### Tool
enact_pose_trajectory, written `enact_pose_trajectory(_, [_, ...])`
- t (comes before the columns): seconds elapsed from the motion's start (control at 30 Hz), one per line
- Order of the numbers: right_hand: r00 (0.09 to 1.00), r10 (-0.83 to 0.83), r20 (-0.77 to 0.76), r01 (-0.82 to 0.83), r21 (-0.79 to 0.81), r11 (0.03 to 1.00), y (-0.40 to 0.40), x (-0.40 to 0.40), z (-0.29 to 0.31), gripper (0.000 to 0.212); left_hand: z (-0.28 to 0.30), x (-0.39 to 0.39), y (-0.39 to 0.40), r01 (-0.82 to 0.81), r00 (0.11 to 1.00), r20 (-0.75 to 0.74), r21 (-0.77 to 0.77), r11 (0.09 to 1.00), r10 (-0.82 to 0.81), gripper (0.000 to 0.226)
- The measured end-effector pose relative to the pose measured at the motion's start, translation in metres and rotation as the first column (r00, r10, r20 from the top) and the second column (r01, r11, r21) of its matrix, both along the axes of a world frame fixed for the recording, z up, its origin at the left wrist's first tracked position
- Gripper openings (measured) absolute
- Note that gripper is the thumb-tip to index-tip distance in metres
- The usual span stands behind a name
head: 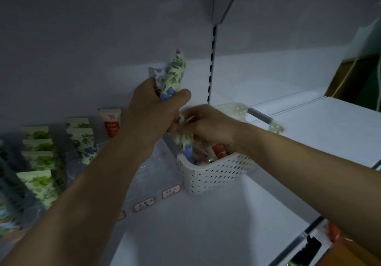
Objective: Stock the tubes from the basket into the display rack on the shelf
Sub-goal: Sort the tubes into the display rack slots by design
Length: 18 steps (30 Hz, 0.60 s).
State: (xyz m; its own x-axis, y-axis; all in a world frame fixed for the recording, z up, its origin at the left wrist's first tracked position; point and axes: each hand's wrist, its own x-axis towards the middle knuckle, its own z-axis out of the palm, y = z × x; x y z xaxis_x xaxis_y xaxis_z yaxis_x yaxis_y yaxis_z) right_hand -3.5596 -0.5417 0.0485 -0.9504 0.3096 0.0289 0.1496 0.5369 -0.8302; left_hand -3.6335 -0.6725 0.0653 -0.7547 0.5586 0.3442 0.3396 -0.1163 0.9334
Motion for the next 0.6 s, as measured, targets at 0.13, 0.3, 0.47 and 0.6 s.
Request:
enact_pose_trajectory(0.13, [0.926,-0.195,-0.322,0.125,-0.224,0.966,0.011,0.008,0.023,0.025,0.001,0.004,-0.001,0.009,0.996,-0.089,-0.02,1.0,-0.011,0.016])
enact_pose_trajectory(0.3, [0.9,-0.187,-0.393,-0.037,-0.498,0.866,0.022,0.02,0.052,0.038,-0.005,0.011,0.004,0.116,0.98,-0.15,-0.101,0.988,-0.13,0.046])
enact_pose_trajectory(0.47, [0.965,-0.229,0.131,0.126,0.536,0.835,0.061,0.029,0.041,0.03,-0.011,0.012,0.007,0.133,0.987,-0.088,-0.052,0.99,-0.137,0.034])
enact_pose_trajectory(0.6, [0.799,-0.368,0.475,-0.155,0.755,0.638,0.076,0.03,0.007,0.031,-0.02,0.016,0.011,0.109,0.99,-0.078,-0.058,0.992,-0.114,0.025])
